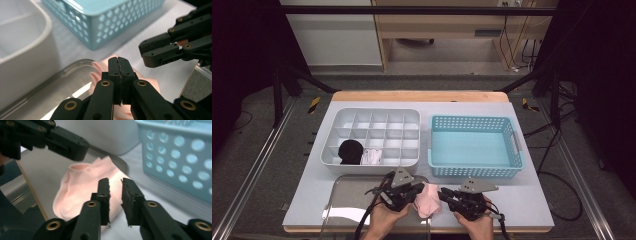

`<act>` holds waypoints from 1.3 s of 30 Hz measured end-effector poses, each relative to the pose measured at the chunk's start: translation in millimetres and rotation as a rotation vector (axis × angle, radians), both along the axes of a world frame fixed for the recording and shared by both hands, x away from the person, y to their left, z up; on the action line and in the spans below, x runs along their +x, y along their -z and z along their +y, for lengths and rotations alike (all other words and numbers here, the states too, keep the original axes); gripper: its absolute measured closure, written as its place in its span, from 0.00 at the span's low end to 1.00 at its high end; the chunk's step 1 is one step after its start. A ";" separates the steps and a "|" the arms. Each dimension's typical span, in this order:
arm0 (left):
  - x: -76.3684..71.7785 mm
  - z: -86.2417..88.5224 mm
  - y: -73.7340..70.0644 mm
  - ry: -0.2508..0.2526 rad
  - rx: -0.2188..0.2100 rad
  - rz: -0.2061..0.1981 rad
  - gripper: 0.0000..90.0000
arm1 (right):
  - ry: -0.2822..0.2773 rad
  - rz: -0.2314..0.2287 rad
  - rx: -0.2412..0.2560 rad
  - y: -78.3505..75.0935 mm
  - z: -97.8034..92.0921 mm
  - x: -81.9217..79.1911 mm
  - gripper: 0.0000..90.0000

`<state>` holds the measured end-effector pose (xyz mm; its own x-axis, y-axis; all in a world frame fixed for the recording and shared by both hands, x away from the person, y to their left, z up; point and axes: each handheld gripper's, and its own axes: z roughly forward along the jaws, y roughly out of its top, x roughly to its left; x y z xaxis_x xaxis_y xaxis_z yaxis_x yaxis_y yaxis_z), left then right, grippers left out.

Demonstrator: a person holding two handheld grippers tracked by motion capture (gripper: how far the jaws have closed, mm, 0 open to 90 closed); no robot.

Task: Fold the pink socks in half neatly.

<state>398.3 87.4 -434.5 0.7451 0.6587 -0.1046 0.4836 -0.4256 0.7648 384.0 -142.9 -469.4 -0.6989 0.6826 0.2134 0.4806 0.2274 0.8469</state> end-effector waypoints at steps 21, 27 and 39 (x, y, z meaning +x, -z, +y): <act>-9.1 0.0 29.4 -0.005 0.089 0.025 0.99 | -0.002 0.108 -0.065 24.8 17.3 -6.3 0.92; -8.1 -0.3 29.3 -0.018 0.082 0.035 0.99 | -0.003 0.111 -0.047 19.8 14.4 -4.0 0.99; -4.9 3.2 22.3 -0.057 0.025 0.061 0.97 | -0.112 0.043 0.015 -5.7 24.9 -2.2 0.99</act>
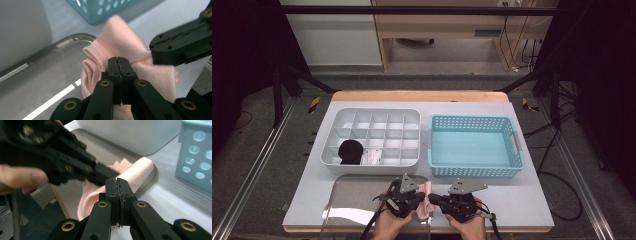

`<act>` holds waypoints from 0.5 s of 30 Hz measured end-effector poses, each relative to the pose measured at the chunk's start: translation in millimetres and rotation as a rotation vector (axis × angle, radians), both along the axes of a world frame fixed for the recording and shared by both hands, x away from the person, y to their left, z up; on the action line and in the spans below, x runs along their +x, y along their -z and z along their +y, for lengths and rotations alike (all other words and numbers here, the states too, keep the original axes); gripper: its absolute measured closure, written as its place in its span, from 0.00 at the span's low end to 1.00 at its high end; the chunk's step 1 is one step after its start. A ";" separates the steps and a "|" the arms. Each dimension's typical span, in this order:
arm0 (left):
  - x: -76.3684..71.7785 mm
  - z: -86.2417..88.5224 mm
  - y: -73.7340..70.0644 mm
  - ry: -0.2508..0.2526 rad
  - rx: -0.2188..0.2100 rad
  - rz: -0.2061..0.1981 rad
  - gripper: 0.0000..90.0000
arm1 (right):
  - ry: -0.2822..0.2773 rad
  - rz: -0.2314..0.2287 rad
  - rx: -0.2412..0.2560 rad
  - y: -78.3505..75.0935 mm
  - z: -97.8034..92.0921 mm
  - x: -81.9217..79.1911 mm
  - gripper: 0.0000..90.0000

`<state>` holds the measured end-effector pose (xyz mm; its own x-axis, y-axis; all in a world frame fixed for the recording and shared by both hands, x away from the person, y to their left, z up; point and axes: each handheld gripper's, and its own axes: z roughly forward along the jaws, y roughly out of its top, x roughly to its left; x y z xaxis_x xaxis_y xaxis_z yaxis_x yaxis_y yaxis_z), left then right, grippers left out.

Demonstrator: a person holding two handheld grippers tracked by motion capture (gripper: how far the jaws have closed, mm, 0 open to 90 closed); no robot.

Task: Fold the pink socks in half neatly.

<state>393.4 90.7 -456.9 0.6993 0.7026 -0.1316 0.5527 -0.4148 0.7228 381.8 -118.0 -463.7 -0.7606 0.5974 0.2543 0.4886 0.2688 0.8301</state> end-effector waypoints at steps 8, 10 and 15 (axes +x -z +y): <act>-0.3 49.1 -18.3 -0.110 -0.006 -0.047 0.94 | -0.012 -0.010 -0.039 -0.1 4.5 -0.6 0.98; 1.1 52.5 -6.4 -0.111 0.023 -0.005 0.95 | -0.021 -0.018 -0.054 -1.6 6.8 -0.6 0.98; -2.0 44.7 12.0 -0.063 0.047 0.034 0.99 | -0.041 -0.035 -0.077 -5.2 16.5 -0.7 0.98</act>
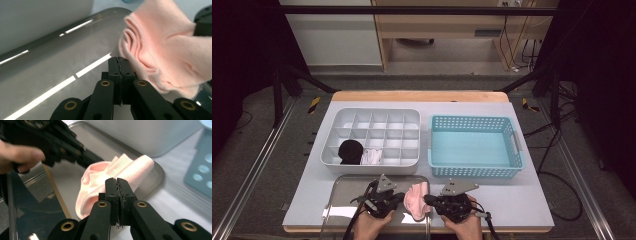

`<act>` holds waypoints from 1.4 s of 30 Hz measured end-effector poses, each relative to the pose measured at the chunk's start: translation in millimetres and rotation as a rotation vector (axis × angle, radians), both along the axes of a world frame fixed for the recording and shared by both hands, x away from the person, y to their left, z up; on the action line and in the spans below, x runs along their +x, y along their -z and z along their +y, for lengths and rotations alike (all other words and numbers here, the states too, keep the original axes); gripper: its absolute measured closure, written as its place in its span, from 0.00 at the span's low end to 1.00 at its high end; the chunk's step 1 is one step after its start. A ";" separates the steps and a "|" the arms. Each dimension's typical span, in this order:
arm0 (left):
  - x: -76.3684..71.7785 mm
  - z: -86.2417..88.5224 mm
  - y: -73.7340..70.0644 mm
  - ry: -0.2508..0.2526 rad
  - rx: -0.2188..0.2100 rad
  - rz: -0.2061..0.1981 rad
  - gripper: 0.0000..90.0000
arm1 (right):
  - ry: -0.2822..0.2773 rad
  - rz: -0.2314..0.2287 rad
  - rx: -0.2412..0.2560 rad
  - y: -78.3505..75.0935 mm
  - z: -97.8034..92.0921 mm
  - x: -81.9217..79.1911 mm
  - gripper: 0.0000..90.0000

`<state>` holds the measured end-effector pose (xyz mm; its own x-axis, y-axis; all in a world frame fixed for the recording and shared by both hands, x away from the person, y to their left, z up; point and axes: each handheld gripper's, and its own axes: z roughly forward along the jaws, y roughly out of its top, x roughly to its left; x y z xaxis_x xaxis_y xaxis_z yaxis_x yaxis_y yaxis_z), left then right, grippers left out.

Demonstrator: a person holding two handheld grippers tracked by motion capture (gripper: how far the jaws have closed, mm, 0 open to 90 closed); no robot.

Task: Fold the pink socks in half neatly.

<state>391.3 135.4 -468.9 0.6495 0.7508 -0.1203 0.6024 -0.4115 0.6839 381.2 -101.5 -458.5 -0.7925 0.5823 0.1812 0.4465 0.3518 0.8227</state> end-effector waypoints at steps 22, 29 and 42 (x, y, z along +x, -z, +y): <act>9.7 25.1 -32.6 -0.024 -0.124 -0.096 0.96 | -0.080 -0.009 0.017 21.1 43.4 2.9 0.96; 7.4 2.7 -43.6 0.087 -0.095 -0.133 0.84 | -0.079 -0.012 0.021 22.2 44.2 2.3 0.96; 7.5 2.7 -21.8 0.078 -0.007 -0.068 0.78 | -0.093 -0.019 -0.042 11.1 31.9 0.4 0.95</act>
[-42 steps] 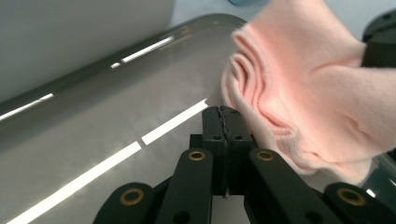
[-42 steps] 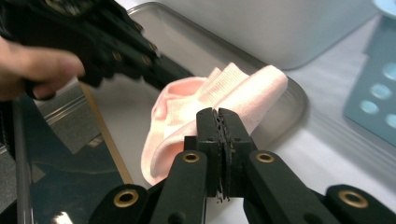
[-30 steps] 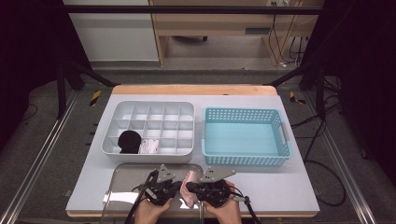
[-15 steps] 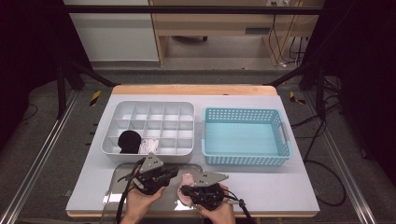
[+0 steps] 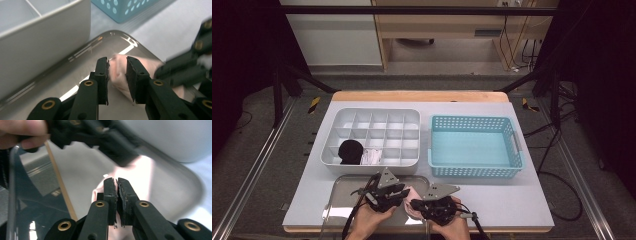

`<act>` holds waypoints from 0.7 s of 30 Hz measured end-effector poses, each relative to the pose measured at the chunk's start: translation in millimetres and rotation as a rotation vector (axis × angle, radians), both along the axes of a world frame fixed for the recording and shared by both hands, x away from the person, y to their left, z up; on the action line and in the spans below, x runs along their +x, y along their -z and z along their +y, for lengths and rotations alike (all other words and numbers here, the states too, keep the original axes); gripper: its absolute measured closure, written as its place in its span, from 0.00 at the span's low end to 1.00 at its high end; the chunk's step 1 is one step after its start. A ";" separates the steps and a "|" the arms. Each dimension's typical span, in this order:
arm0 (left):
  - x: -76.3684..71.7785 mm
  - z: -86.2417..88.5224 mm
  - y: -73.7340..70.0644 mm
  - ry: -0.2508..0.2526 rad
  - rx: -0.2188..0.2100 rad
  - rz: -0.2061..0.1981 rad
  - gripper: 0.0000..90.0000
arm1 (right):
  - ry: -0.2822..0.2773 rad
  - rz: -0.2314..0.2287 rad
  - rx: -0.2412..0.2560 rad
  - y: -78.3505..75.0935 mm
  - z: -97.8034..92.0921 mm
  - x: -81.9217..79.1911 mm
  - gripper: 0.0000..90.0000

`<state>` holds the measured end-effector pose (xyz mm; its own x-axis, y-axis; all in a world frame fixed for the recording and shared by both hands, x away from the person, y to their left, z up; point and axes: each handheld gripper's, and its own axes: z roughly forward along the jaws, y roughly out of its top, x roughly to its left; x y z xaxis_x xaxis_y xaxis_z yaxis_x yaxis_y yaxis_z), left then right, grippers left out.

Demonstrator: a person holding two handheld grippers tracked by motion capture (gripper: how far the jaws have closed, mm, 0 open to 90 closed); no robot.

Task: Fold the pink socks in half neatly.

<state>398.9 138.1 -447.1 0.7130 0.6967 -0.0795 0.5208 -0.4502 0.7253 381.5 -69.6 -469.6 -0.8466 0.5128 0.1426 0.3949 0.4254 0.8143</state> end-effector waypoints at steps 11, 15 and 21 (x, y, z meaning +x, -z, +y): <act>-19.1 3.2 10.0 -0.050 -0.041 -0.003 0.75 | 0.127 -0.038 0.039 -15.3 -16.4 4.8 0.91; -22.9 2.2 13.2 -0.068 -0.041 -0.007 0.72 | 0.153 -0.023 0.048 -14.3 -18.1 3.9 0.92; -24.5 0.0 14.5 -0.059 -0.047 -0.005 0.68 | 0.148 0.004 0.016 4.2 -21.1 -2.9 0.93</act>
<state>374.4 138.0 -461.6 0.6711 0.7332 -0.1096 0.5418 -0.3841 0.7476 378.6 -90.7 -473.9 -0.7609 0.6300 0.1551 0.4560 0.3492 0.8186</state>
